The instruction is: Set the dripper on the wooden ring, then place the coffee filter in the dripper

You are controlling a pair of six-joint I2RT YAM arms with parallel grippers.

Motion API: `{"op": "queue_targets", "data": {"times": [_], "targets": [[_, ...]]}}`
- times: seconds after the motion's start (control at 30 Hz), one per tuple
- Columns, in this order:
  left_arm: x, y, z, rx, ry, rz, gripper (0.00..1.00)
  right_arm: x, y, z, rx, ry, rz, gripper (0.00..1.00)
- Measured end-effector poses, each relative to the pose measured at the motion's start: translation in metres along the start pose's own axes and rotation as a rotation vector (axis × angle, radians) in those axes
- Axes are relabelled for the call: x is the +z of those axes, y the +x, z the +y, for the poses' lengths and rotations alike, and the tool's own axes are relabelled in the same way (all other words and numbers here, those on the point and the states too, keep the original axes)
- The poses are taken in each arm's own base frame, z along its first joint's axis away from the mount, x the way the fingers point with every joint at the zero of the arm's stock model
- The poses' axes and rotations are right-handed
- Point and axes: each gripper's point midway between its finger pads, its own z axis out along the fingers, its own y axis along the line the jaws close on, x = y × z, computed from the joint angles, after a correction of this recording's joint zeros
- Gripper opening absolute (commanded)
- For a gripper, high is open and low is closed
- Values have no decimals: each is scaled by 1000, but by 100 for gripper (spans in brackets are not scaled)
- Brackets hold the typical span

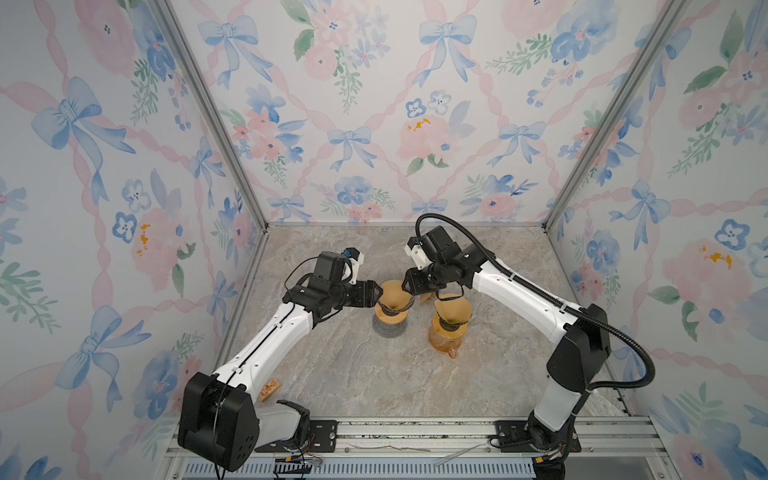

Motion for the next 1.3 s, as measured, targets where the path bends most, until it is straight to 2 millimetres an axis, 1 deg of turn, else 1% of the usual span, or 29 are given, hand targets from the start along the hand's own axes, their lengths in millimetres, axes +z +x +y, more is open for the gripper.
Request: {"op": "queue_targets", "data": {"times": [0.23, 0.5, 0.63, 0.73, 0.97, 1.3], "targets": [[0, 2, 1, -2, -2, 8, 76, 5, 2, -2, 5, 4, 10, 38], [1, 4, 2, -4, -6, 10, 76, 6, 2, 0, 6, -5, 13, 38], [2, 6, 6, -9, -15, 13, 76, 6, 2, 0, 11, -5, 13, 44], [2, 8, 9, -16, -22, 17, 76, 7, 2, -1, 14, -2, 11, 45], [3, 12, 13, -23, -28, 25, 76, 9, 5, -4, 17, 4, 16, 44], [2, 10, 19, -35, -38, 19, 76, 10, 4, 6, 23, -50, 17, 41]]}}
